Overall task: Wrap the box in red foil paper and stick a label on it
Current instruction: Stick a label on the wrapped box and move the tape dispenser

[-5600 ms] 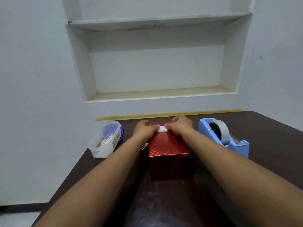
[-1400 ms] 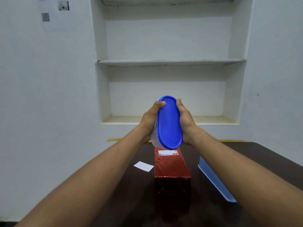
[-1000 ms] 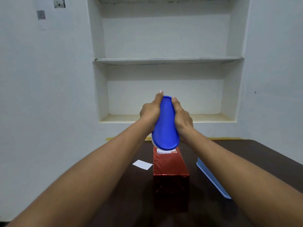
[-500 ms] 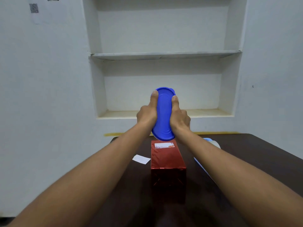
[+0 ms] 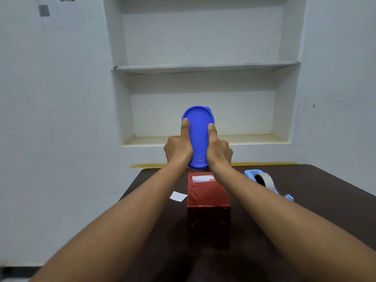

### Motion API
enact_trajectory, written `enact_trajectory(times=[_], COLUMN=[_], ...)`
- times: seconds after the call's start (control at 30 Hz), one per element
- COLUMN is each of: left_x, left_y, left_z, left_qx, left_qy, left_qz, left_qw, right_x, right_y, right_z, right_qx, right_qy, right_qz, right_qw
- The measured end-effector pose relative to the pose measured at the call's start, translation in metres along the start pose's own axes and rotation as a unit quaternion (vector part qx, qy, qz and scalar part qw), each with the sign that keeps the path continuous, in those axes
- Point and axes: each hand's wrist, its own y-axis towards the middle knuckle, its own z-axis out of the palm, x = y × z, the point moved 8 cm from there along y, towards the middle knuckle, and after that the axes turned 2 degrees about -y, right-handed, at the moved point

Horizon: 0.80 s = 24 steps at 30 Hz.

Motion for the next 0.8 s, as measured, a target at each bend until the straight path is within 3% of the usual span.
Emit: enact_trajectory(times=[0.1, 0.2, 0.3, 0.47, 0.6, 0.7, 0.8], left_x=[0.012, 0.014, 0.019, 0.071, 0.128, 0.14, 0.163], left_y=[-0.008, -0.015, -0.014, 0.023, 0.042, 0.059, 0.097], left_z=[0.01, -0.003, -0.023, -0.045, -0.065, -0.081, -0.089], left_qx=[0.039, -0.019, -0.067, -0.039, 0.043, 0.065, 0.054], left_qy=[-0.03, -0.005, -0.005, 0.003, -0.044, 0.017, 0.044], left_qz=[-0.018, 0.041, 0.036, -0.112, -0.331, -0.333, -0.293], left_qw=[0.999, 0.999, 0.997, 0.993, 0.942, 0.941, 0.954], right_x=[-0.005, -0.01, -0.01, -0.026, -0.049, -0.064, -0.078], right_y=[0.0, -0.003, -0.008, 0.0, -0.007, -0.001, 0.023], right_z=[0.0, 0.013, 0.032, 0.083, 0.133, 0.166, 0.203], right_qx=[-0.014, 0.003, 0.024, 0.135, 0.247, 0.279, 0.264], right_qy=[0.015, 0.033, 0.017, -0.084, -0.106, -0.149, -0.177], right_qz=[-0.002, 0.004, 0.013, 0.091, 0.199, 0.226, 0.202], right_qw=[1.0, 0.999, 0.999, 0.983, 0.942, 0.921, 0.926])
